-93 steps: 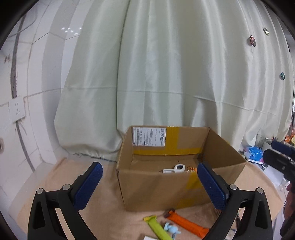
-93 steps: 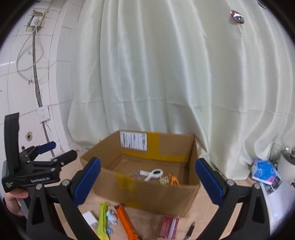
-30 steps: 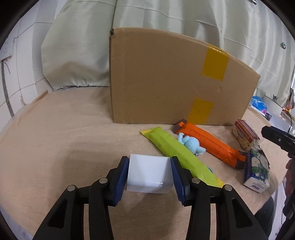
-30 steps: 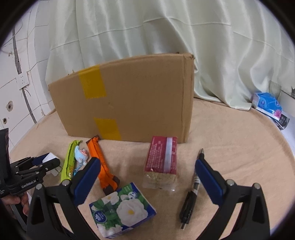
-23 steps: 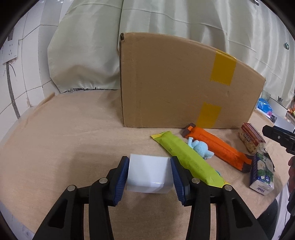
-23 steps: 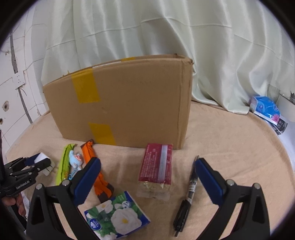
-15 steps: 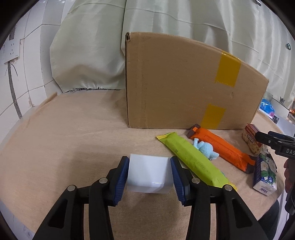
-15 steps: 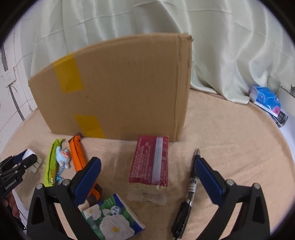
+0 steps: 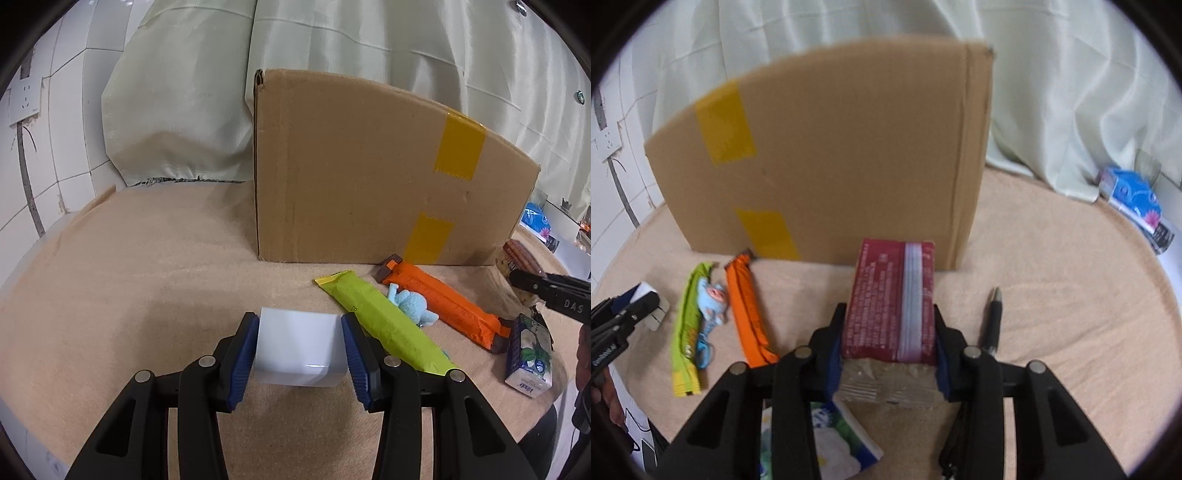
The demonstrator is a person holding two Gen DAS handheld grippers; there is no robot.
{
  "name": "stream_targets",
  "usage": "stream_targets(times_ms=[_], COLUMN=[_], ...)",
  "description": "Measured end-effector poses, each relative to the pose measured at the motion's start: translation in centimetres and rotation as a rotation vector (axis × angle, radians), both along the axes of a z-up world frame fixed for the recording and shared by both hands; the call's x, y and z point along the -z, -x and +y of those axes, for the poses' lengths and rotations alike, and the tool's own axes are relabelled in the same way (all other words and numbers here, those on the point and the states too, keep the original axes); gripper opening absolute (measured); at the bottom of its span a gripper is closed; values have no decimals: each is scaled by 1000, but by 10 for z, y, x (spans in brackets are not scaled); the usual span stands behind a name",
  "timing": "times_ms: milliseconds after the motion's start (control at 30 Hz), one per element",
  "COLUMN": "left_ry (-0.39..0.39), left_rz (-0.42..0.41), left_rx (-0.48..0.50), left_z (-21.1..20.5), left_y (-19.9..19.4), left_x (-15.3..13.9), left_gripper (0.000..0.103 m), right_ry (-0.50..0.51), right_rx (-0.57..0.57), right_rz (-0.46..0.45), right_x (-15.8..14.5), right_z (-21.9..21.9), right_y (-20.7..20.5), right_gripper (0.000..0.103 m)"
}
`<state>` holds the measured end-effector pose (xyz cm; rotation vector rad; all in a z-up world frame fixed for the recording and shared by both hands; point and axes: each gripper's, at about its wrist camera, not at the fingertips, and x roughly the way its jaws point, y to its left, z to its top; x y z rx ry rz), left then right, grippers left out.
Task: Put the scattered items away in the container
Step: 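Grasp the white charger with the left gripper while the right gripper grasps the red snack bar, then carry the white charger and red snack bar with both grippers over the box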
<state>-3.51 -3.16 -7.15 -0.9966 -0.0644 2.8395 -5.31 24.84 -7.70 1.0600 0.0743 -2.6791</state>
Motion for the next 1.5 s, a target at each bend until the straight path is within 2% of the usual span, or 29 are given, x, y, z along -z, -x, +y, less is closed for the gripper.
stream_targets(times_ms=[233,467,600,800,1133,1333,1500], left_ry=[3,7,14,25,41,53,63], left_rz=[27,38,59,145,266,297,314], left_rx=[-3,-10,-9,6,6,11,28], left_z=[0,3,5,10,14,23,36], left_y=[-5,-12,-14,-15,5,36,63], left_x=[-14,-23,-37,-85,-174,-209,-227], left_gripper=[46,46,46,46,46,46,46], right_ry=[32,24,45,53,64,73,81], right_rx=[-46,-52,-61,-66,-95,-102,-108], right_rz=[56,63,78,154,303,345,351], right_x=[-29,-30,-37,-72,-158,-188,-201], right_z=[-3,-6,-4,-2,-10,-15,-22], right_y=[-20,-22,-26,-32,-30,-10,17], right_gripper=[44,44,44,44,45,45,45])
